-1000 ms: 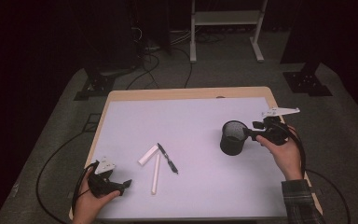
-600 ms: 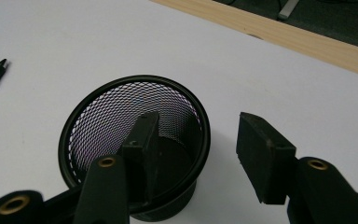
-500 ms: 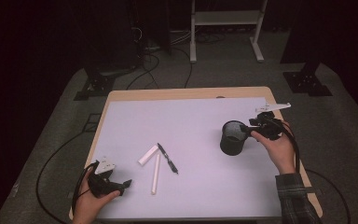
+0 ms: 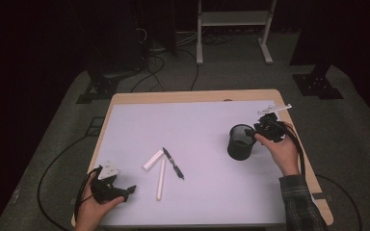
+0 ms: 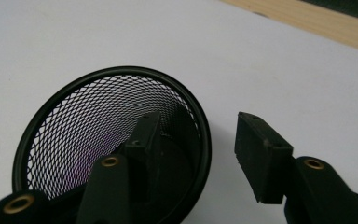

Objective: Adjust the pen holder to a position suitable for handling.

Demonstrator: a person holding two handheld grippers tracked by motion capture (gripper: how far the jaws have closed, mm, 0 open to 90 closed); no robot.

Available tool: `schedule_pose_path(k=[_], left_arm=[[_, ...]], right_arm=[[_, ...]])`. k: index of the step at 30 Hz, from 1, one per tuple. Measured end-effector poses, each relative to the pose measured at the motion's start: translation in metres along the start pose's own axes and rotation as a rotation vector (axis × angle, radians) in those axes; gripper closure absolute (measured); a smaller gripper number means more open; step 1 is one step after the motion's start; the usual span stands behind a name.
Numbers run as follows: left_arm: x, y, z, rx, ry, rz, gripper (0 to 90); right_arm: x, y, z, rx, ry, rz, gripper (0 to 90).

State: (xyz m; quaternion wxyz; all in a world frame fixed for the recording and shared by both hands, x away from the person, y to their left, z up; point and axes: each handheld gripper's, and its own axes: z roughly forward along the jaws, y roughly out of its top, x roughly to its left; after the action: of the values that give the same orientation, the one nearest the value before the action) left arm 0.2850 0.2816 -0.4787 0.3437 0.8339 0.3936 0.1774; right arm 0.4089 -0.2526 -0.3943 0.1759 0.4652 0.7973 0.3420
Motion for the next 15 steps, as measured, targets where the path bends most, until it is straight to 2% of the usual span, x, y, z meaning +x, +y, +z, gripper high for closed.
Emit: schedule_pose_path(k=[8,9,15], left_arm=[[0.0,0.0,0.0,0.0,0.0,0.001,2.9],[0.0,0.0,0.0,0.0,0.0,-0.002,2.9],[0.0,0.0,0.0,0.0,0.0,-0.002,2.9]], right_arm=[[0.0,0.001,0.007,0.047,0.007,0.013,55.5],[0.0,0.001,0.008,0.055,0.017,0.016,59.1],[0.001,0.001,0.012,0.07,0.032,0.025,63.1]])
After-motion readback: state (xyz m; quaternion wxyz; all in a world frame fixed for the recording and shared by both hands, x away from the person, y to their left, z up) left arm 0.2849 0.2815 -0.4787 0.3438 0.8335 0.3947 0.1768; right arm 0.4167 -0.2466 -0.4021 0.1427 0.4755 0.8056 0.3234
